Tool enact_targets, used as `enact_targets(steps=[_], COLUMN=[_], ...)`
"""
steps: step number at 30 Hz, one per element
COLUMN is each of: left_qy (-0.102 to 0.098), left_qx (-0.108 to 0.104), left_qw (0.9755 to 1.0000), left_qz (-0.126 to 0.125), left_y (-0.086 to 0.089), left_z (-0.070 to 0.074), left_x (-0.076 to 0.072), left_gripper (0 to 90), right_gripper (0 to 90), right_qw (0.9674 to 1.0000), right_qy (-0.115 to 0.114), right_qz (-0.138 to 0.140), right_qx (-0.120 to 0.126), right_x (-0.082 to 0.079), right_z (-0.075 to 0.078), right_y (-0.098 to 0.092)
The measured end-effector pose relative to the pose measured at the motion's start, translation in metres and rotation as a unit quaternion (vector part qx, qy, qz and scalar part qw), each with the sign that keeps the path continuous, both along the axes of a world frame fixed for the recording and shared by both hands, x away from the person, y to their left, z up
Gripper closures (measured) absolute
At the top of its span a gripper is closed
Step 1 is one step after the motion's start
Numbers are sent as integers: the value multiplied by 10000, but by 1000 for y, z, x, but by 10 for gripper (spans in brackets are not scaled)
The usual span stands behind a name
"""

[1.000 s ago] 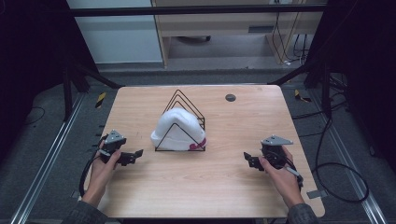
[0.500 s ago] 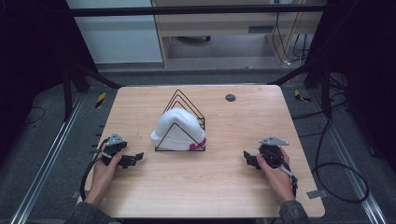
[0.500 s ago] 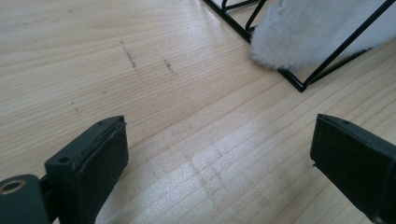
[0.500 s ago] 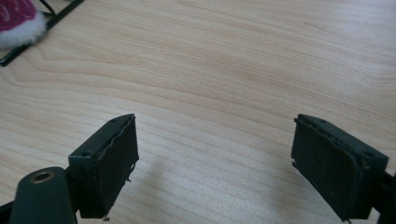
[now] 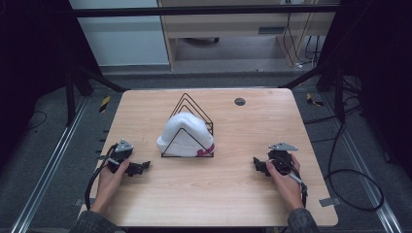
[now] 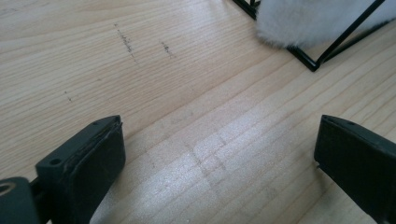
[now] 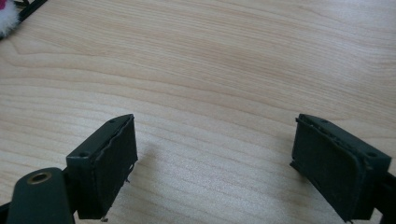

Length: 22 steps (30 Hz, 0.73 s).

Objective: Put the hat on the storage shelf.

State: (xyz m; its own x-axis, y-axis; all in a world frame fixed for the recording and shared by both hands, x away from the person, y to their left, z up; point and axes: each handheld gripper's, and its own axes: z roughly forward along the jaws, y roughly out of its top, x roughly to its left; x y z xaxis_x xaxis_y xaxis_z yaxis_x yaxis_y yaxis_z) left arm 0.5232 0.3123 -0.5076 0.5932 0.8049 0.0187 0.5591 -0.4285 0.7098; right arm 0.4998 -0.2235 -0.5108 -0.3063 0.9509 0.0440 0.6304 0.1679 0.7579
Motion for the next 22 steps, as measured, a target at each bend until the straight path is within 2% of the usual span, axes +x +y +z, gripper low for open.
enact_targets(steps=[4,7,22], left_qy=[15,13,-6], left_qx=[8,12,16], left_qw=[10000,10000,10000], left_qz=[0,-4,1], left_y=[0,0,2], left_z=[0,0,0], left_x=[0,0,-7], left_gripper=[0,0,0], right_gripper=[134,115,114], right_qw=[10000,9996,9993], right_qy=[8,27,37], right_qz=[-56,-51,-279], right_qx=[-67,-264,-242], right_x=[1,1,-10], right_z=[0,-1,-1], right_y=[2,7,15])
